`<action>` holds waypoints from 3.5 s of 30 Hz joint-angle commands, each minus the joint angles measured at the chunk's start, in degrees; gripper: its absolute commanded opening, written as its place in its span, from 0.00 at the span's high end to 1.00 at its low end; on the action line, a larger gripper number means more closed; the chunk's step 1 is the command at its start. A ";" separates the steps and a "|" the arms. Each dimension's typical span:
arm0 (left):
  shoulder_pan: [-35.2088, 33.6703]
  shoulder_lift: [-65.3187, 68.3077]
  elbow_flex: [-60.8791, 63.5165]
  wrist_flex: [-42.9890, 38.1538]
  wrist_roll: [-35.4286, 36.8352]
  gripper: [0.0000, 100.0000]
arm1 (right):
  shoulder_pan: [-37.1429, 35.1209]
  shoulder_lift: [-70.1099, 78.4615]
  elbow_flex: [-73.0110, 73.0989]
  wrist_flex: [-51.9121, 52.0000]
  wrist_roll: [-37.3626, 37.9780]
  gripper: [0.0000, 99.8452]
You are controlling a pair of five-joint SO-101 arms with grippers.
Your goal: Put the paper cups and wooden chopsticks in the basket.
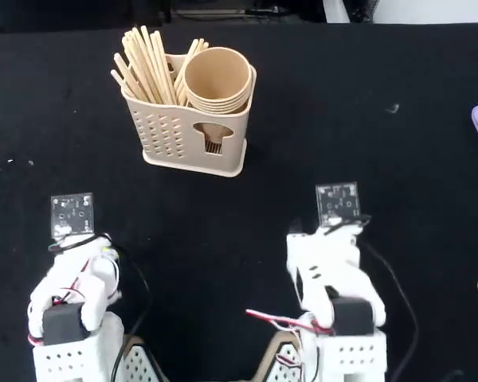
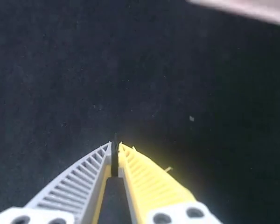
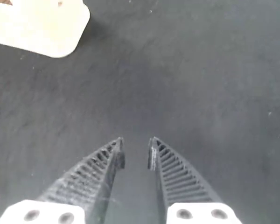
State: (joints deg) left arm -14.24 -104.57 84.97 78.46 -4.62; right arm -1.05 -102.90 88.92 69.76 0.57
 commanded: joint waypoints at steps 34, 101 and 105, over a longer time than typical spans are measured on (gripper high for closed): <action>1.36 0.18 12.44 -5.45 -0.35 0.97 | 2.37 -4.88 7.60 4.66 0.44 0.90; 1.27 0.18 12.44 -5.45 -0.35 0.97 | 2.37 -4.88 7.60 4.66 0.44 0.90; 1.27 0.18 12.44 -5.45 -0.35 0.97 | 2.37 -4.88 7.60 4.66 0.44 0.90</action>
State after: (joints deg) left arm -13.01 -104.04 96.13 72.84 -4.62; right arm 0.09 -103.16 96.84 74.15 0.57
